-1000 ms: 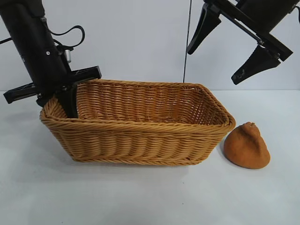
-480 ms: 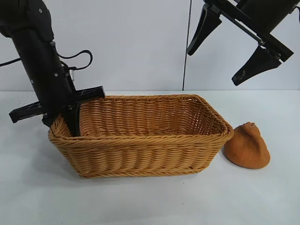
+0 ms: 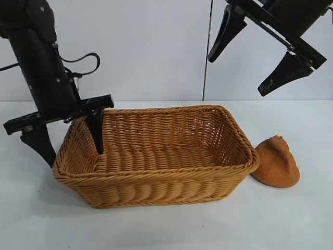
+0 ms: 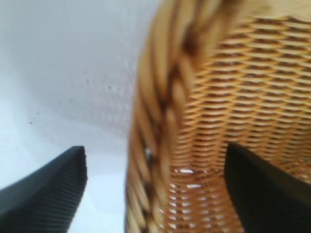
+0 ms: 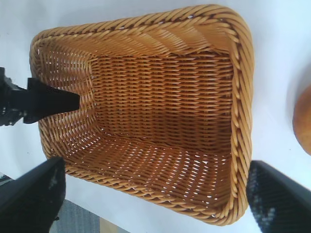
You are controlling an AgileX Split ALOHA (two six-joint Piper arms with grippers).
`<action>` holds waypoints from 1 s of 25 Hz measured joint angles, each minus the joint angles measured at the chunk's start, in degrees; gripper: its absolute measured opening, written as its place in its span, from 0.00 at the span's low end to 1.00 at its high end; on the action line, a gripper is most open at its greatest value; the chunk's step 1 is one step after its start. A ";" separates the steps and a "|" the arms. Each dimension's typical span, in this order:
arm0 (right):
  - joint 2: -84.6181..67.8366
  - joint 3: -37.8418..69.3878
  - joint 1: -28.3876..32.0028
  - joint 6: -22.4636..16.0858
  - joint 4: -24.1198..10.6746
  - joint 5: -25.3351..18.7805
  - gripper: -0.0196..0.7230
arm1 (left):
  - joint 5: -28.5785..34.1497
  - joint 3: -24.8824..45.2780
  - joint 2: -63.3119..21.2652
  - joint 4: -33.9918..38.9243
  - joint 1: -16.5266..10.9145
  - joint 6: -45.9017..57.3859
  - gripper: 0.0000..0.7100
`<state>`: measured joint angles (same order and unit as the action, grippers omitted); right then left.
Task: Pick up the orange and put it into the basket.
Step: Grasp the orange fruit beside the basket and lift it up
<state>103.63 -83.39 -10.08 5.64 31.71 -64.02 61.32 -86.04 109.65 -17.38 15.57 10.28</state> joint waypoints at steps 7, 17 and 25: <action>0.00 0.00 0.00 0.00 0.00 -0.18 0.96 | 3.70 -0.78 -4.02 6.70 -4.92 -2.15 0.80; 0.00 0.00 0.00 0.00 0.00 -0.23 0.96 | 8.11 -1.05 -8.25 13.90 -10.46 -5.90 0.80; 0.00 0.00 0.00 0.00 0.00 -0.23 0.96 | 8.11 9.78 -24.23 14.37 -10.46 -7.16 0.80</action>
<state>103.63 -83.39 -10.08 5.64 31.71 -64.25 69.42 -76.26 85.42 -3.01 5.12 3.12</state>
